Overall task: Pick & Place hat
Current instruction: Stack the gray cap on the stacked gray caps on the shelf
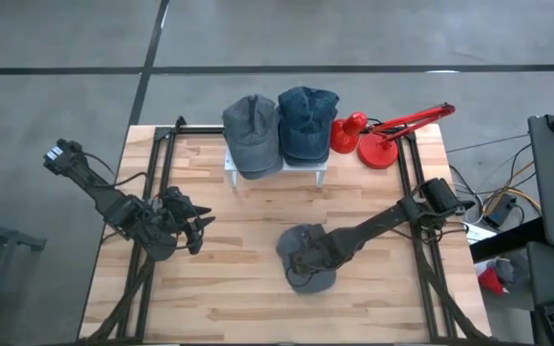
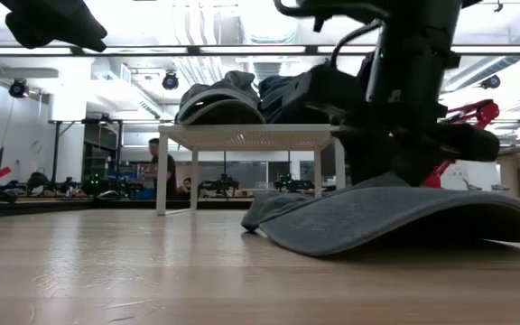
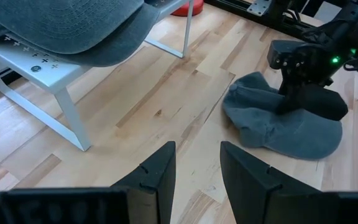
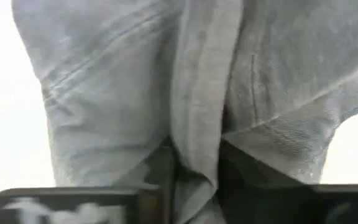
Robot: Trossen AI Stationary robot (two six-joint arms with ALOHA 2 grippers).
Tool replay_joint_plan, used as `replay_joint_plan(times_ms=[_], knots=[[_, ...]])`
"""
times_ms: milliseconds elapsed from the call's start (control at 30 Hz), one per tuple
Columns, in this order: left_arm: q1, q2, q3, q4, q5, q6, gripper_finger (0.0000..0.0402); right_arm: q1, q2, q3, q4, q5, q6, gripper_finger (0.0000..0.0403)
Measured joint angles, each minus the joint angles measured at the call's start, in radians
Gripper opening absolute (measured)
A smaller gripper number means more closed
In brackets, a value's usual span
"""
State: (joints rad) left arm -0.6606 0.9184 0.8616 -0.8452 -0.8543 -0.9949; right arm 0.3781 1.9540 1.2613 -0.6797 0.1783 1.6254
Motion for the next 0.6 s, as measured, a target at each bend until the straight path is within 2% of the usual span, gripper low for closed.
replay_joint_plan(times_ms=[100,167,333,600], knots=[[0.000,0.000,0.000,0.000,0.000,0.000,0.0126,0.001,-0.014,0.023,-0.011,0.012,-0.038,0.0038],[0.000,0.000,0.000,0.000,0.000,0.000,0.0126,0.003,-0.035,0.046,-0.014,0.036,-0.060,0.0018],[0.000,0.000,0.000,0.002,0.000,-0.009,0.0126,0.013,-0.110,0.146,-0.048,0.170,-0.107,0.0014],[0.000,0.000,0.000,0.007,0.000,-0.011,0.0126,0.005,-0.192,0.384,-0.058,0.487,-0.302,0.0013]])
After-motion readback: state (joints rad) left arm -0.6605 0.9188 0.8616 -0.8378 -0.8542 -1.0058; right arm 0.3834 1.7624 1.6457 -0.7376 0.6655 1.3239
